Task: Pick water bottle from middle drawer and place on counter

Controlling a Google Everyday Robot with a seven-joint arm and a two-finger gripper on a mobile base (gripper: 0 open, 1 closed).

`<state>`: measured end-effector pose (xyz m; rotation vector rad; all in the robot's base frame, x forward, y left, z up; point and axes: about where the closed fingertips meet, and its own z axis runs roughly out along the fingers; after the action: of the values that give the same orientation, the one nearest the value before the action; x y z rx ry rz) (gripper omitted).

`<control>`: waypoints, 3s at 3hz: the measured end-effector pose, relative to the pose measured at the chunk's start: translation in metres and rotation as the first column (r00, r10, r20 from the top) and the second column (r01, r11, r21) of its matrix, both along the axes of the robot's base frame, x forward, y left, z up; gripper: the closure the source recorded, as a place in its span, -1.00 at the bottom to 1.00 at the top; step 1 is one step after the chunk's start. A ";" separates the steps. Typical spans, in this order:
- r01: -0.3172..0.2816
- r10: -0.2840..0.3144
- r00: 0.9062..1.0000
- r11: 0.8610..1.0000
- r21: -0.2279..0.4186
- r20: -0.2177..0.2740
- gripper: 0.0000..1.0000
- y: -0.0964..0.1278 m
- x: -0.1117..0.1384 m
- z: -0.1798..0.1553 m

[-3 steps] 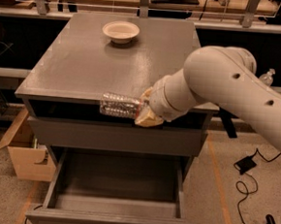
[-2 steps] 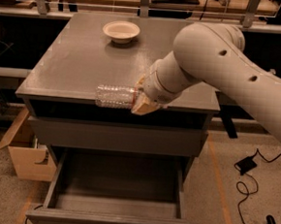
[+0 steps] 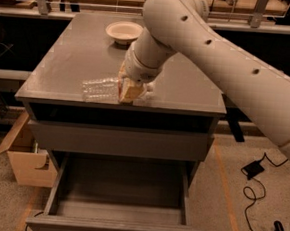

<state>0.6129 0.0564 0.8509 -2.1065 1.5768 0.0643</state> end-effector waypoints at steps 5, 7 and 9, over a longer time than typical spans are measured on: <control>-0.106 0.104 0.993 0.993 -0.042 -0.058 -0.28 0.045 0.030 -0.002; -0.110 0.107 0.992 0.993 -0.041 -0.063 -1.00 0.048 0.030 -0.007; -0.061 0.058 0.998 0.995 -0.075 -0.038 -1.00 0.023 0.040 0.006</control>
Offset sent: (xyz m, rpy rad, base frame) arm 0.0440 0.0583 0.0093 -0.0662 0.0717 0.1379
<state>0.6527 0.0797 0.8569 -2.2223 1.5598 0.0633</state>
